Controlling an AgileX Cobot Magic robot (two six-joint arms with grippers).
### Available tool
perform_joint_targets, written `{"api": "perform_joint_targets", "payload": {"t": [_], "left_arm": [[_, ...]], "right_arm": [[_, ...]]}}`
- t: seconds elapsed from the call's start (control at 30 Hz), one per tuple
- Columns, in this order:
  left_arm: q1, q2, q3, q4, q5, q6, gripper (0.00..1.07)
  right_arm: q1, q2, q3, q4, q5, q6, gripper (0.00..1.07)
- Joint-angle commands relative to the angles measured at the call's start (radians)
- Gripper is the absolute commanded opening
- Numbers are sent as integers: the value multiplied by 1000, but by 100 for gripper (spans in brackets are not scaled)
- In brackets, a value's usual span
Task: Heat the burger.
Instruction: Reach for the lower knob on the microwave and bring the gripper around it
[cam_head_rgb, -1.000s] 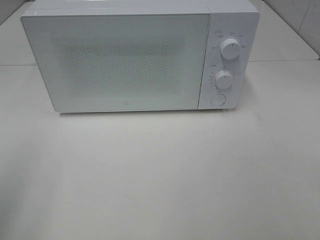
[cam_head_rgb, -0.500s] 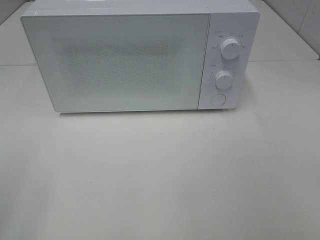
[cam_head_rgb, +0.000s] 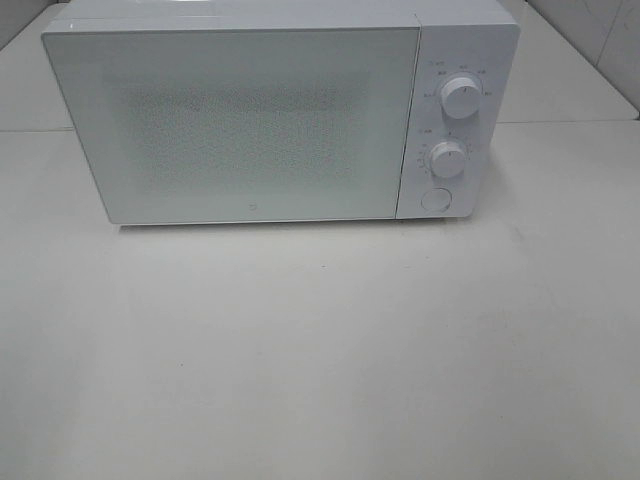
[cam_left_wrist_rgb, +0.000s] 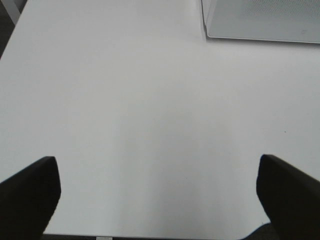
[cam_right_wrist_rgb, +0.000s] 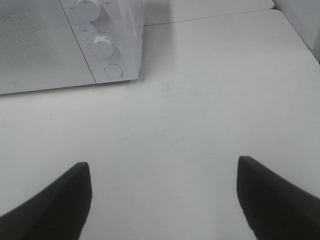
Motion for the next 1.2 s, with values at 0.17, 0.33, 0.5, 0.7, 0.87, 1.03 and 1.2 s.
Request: {"api": "perform_joint_targets", "payload": {"t": [0.17,0.33,0.5,0.7,0.87,1.03,1.2], "left_arm": [[2,-9,7,16,-34,0,101],[-1,-12,7,12,-34,-4,101],[-1,-21,7,8,-34,-5,101],[77,-71,7,-5,-34,-3,101],[155,-180,7,-5,-34,-3,101],[161,-208,5,-6,-35,-3,101],[161,-211,5,-6,-35,-3,101]], "right_arm": [[-9,-29,2,-2,-4,-2,76],[-9,-29,2,-2,-4,-2,76],[-9,-29,2,-2,-4,-2,76],[-9,-29,2,-2,-4,-2,76],[-9,-29,2,-2,-4,-2,76],[-9,-29,2,-2,-4,-2,76],[-8,-24,2,-2,-4,-2,76]]}}
